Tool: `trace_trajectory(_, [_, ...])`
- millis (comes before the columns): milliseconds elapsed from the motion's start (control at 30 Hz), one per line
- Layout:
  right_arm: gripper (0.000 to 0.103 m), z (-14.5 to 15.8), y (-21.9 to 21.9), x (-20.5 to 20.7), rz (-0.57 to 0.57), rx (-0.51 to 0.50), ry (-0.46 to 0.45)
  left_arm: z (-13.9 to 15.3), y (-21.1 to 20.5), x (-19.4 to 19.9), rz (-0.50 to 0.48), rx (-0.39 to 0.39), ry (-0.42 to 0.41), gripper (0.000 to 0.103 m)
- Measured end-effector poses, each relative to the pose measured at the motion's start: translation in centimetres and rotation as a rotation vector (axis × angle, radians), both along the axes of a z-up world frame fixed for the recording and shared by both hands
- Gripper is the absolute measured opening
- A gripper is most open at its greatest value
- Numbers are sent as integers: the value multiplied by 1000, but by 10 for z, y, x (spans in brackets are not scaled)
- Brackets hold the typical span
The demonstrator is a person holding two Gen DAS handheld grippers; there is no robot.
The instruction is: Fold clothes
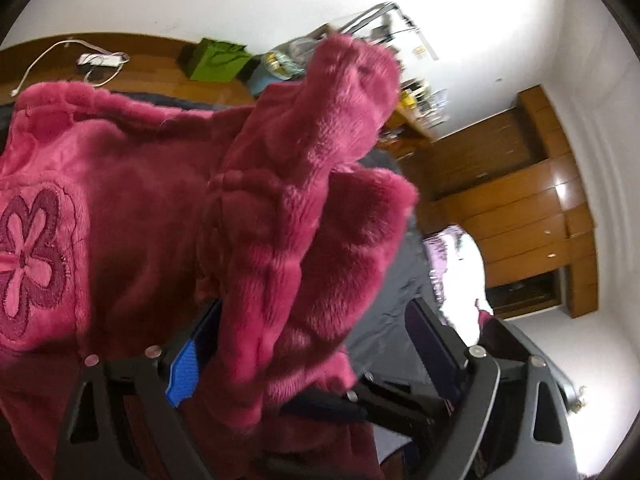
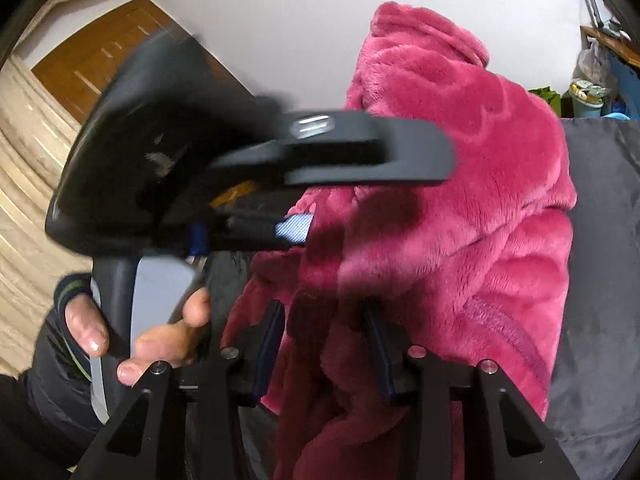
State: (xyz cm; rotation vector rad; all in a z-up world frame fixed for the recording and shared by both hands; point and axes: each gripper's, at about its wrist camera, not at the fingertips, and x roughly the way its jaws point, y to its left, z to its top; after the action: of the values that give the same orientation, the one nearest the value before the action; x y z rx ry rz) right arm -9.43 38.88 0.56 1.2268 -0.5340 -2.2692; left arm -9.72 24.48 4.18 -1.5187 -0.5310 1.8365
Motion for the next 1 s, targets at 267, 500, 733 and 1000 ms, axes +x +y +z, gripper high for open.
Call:
trace_trajectory(267, [43, -6, 29, 11, -16, -41, -6, -17, -12, -6, 85, -43, -82, 42])
trace_trajectory(500, [43, 13, 38, 30, -54, -51, 8, 1, -34, 0, 121, 20, -54, 30])
trace_trajectory(733, [64, 49, 75, 59, -172, 4, 94, 31, -88, 9, 156, 80, -32, 30])
trace_trajectory(1000, [64, 49, -71, 25, -100, 261, 174, 41, -175, 14, 250, 86, -18, 30])
